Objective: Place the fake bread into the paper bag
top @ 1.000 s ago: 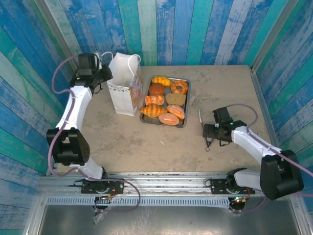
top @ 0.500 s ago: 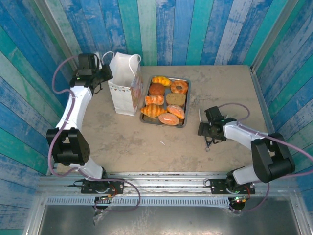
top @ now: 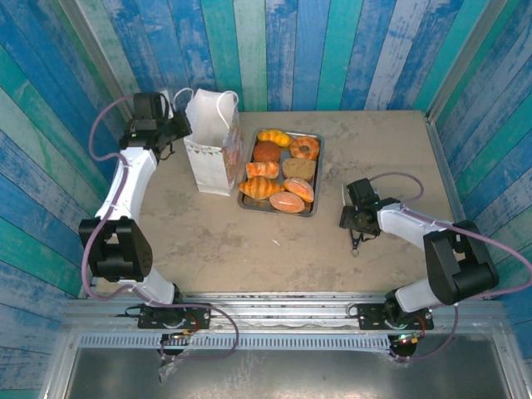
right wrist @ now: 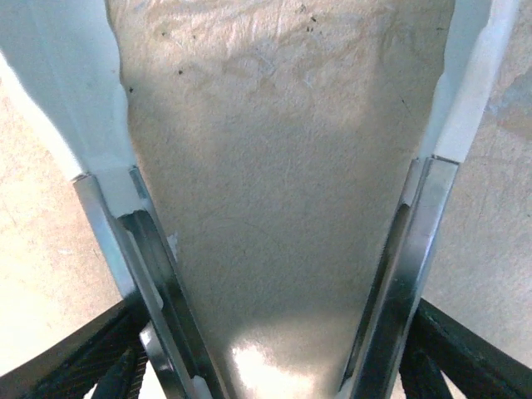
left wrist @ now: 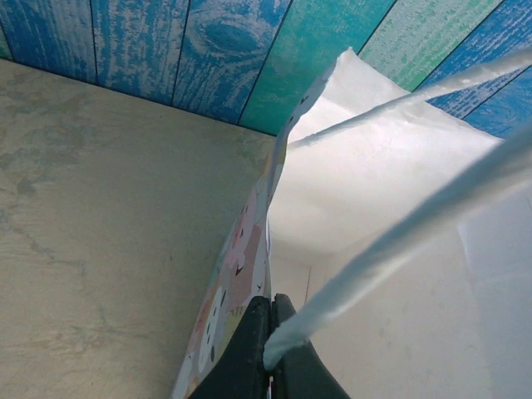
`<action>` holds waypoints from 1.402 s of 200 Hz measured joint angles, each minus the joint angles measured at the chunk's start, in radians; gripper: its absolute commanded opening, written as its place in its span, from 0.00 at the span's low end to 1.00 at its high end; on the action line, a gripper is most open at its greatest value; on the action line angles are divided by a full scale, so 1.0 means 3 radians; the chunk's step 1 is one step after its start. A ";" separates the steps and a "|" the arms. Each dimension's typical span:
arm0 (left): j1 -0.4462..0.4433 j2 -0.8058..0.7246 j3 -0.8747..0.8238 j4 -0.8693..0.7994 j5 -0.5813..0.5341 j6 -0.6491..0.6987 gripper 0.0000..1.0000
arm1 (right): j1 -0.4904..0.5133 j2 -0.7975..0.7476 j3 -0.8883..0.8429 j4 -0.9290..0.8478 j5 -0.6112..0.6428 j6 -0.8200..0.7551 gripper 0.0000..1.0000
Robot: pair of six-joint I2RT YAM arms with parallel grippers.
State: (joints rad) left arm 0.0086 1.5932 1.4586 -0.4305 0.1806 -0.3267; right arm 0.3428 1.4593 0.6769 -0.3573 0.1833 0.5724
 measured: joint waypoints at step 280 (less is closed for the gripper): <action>0.0003 -0.1448 -0.0931 -0.0212 0.0415 -0.0506 0.00 | -0.0548 -0.0490 0.1794 -0.1209 -0.1427 -0.1815 0.60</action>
State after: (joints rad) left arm 0.0093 1.1587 1.1793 -0.4942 0.3050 -0.4786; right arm 0.1783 1.3125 1.2152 -0.7200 -0.2447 0.0280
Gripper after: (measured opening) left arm 0.053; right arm 0.593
